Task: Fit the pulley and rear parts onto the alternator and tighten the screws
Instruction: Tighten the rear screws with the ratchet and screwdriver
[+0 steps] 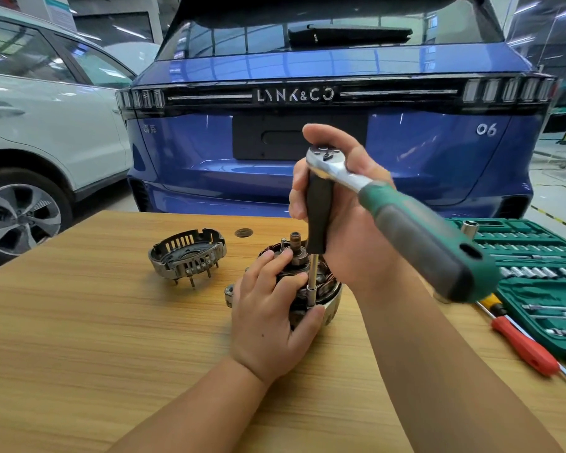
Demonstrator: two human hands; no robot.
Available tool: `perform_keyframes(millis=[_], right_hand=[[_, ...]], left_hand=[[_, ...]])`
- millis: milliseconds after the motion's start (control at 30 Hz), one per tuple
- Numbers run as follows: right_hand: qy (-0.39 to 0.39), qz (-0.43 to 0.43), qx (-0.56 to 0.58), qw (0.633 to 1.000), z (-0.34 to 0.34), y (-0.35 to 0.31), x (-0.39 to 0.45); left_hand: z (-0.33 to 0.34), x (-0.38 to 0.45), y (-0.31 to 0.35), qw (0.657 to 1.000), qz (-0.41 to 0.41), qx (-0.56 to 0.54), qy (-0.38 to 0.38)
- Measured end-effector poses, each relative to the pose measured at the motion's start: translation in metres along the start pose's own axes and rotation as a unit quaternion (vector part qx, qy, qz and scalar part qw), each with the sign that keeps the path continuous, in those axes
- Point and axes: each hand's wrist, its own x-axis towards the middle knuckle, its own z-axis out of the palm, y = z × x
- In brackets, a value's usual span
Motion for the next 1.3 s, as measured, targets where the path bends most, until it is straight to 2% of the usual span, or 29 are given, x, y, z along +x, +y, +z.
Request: perform_keyframes(millis=[100,200,267,367,433,600,667,800,933,1000,1067,1133,1200,1300], right_hand=[[0.087,-0.013,-0.089,0.992,0.012,0.001,-0.005],[0.163,-0.012,-0.207,0.965,0.016,-0.001,-0.004],[0.145,0.035,-0.198,0.969,0.013,-0.005,-0.004],[0.057,0.076,-0.088,0.992,0.011,-0.007,-0.005],[0.029,0.049,-0.075,0.996,0.009,-0.002,-0.006],[0.016,-0.056,-0.152,0.987,0.009,0.005,-0.004],[0.012,-0.059,-0.142,0.988,0.008,0.003,-0.005],[-0.052,0.001,-0.016,0.999,0.007,-0.002,-0.005],[-0.025,0.045,0.03,0.998,0.008,-0.006,-0.004],[0.058,0.04,-0.015,0.997,0.013,-0.006,-0.005],[0.148,0.014,-0.125,0.981,0.012,-0.006,-0.005],[0.192,0.017,-0.154,0.969,0.009,-0.007,-0.003],[0.17,0.053,-0.117,0.977,0.004,-0.009,-0.003],[0.05,0.053,-0.04,0.996,0.003,-0.008,-0.005]], left_hand=[[0.001,-0.001,-0.001,1.0,0.001,0.0,-0.001],[0.001,-0.001,-0.001,1.0,0.007,0.009,0.01],[0.001,-0.001,-0.001,1.0,0.004,0.006,0.008],[0.002,-0.001,-0.003,1.0,0.008,0.009,0.013],[0.002,-0.001,-0.004,1.0,0.012,0.006,0.014],[0.002,-0.001,-0.003,1.0,0.006,0.011,0.007],[0.002,-0.001,-0.002,1.0,0.006,0.008,0.009],[0.003,-0.001,-0.002,1.0,0.009,-0.001,0.019],[0.002,0.0,-0.002,1.0,0.008,-0.007,0.014],[0.002,-0.001,-0.002,1.0,0.006,-0.006,0.012],[0.002,-0.002,-0.002,1.0,0.001,0.0,0.01],[0.002,-0.001,-0.002,1.0,-0.004,-0.001,0.006],[0.001,-0.001,-0.002,1.0,-0.008,-0.006,0.001],[-0.001,-0.001,-0.002,1.0,-0.009,-0.006,-0.008]])
